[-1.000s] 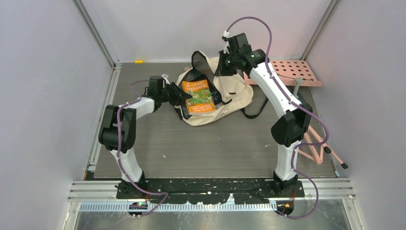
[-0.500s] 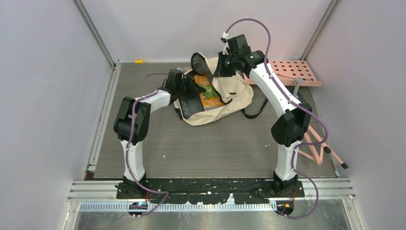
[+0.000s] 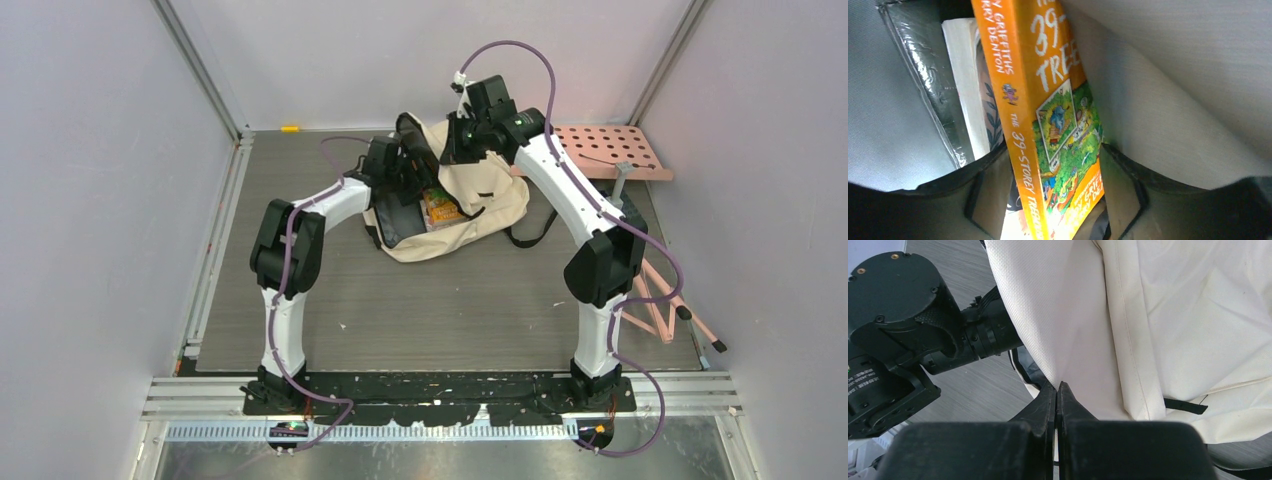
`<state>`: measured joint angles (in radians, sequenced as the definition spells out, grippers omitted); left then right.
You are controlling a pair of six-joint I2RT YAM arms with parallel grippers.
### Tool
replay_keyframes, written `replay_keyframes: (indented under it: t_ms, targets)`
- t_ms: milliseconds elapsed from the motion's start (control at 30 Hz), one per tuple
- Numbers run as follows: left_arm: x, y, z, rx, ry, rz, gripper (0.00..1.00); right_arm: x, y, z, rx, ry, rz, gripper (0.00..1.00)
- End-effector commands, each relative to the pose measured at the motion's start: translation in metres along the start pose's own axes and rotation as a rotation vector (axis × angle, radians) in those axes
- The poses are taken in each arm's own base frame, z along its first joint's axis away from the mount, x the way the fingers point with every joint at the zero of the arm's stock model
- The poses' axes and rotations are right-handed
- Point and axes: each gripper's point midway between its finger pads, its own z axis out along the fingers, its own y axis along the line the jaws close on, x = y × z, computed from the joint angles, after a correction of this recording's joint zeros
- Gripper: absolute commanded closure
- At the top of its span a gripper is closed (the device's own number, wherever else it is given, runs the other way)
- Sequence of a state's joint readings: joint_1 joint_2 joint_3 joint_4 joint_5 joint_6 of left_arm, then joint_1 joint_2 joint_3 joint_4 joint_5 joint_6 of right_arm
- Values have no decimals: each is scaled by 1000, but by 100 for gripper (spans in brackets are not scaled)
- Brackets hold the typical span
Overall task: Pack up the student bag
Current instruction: Place the book in the student bag.
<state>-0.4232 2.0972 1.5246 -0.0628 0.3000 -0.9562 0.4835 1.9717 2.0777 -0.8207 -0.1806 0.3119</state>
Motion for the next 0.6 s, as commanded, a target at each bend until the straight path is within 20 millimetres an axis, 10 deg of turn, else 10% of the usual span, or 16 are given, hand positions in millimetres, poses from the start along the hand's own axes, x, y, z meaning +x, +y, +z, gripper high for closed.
replay_keyframes:
  t_ms: [0,200,567]
  targets:
    - [-8,-11,-25,-33,-24,152,30,-32,12,-14,-23,-108,-45,99]
    - [-25,-26,-70,-63,-88,313,18,-33,13,-20,-21,-116,-41,99]
    - [-66,40,-146,-227,-225,294,9,-30,13,-25,-17,-107,-46,99]
